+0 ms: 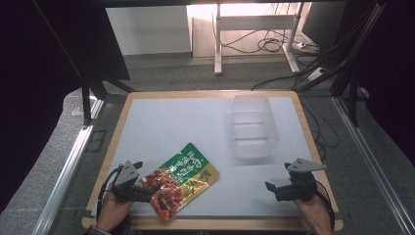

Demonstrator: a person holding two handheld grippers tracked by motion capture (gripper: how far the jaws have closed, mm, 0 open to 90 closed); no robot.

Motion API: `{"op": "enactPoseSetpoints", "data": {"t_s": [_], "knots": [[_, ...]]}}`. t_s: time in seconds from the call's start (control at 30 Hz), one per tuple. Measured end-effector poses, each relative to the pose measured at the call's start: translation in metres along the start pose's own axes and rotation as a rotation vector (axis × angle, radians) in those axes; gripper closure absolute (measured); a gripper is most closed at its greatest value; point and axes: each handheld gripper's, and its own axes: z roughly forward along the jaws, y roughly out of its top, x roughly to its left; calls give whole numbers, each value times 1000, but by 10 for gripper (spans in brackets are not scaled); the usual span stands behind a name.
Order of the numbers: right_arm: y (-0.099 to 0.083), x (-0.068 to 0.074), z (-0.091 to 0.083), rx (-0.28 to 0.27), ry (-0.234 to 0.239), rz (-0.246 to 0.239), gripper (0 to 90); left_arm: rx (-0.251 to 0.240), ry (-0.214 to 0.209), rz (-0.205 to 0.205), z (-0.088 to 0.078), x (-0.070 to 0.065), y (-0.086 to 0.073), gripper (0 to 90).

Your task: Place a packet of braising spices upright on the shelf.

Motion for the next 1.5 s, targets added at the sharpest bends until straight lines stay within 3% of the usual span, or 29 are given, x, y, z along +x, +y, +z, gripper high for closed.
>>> {"op": "enactPoseSetpoints", "data": {"t_s": [0.17, 0.53, 1.5], "knots": [[0, 1, 1, -17, 14, 1, 0, 14, -5, 33, 1, -3, -1, 0], [0, 1, 5, -12, 1, -26, 0, 18, -4, 23, 2, -2, -2, 0], [7, 12, 12, -16, 27, -76, 0, 29, 0, 31, 3, -2, -2, 0]]}}
